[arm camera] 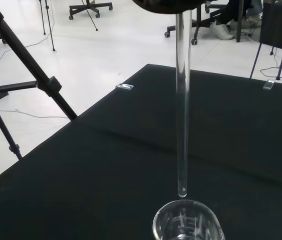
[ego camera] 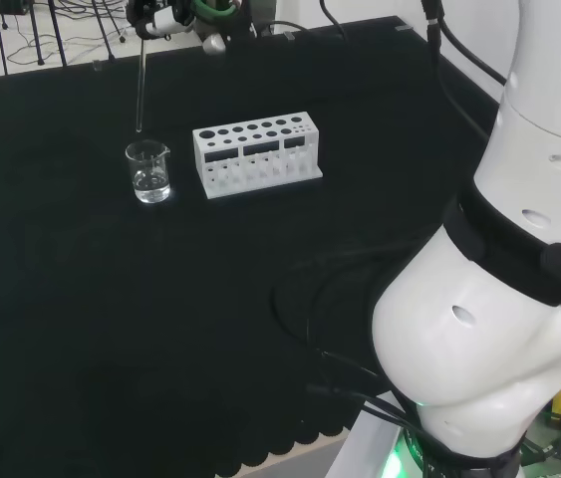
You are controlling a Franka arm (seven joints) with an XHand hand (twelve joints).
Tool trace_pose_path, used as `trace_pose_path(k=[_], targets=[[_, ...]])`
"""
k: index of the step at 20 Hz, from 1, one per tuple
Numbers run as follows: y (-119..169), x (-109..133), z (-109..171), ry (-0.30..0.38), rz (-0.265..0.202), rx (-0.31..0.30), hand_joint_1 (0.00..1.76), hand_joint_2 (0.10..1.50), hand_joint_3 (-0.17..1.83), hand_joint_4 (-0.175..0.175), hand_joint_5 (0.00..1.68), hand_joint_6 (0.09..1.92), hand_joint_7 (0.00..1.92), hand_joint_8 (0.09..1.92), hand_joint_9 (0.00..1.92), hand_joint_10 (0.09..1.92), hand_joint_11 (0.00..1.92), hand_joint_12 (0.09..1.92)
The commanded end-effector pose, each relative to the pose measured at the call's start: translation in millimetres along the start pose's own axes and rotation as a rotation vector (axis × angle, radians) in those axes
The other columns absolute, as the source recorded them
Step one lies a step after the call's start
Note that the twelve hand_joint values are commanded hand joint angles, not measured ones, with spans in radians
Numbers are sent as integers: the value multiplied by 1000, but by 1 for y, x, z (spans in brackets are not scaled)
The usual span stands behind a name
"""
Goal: Stir in the beaker to the left of the white test tube rack with the glass rod.
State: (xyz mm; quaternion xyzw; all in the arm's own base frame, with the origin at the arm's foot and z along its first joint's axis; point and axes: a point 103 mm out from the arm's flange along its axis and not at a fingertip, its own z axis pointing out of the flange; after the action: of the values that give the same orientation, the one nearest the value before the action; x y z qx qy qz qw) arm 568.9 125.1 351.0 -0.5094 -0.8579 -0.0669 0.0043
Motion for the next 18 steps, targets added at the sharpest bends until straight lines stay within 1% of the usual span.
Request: trace_pose_path(k=[1, 5, 10, 18], targets=[[0, -3, 13, 8, -3, 12, 1308, 1099, -175, -175, 1278, 190, 1233, 914, 1857, 511, 1549, 505], [-1, -8, 24, 11, 8, 26, 1308, 1100, -175, -175, 1278, 190, 1232, 915, 1857, 510, 1549, 505], [-1, -12, 39, 14, 8, 38, 1308, 1100, -175, -175, 1278, 188, 1229, 920, 1859, 509, 1550, 505], [10, -15, 77, 23, 2, 87, 1308, 1101, -175, -175, 1279, 187, 1229, 921, 1860, 507, 1550, 505]])
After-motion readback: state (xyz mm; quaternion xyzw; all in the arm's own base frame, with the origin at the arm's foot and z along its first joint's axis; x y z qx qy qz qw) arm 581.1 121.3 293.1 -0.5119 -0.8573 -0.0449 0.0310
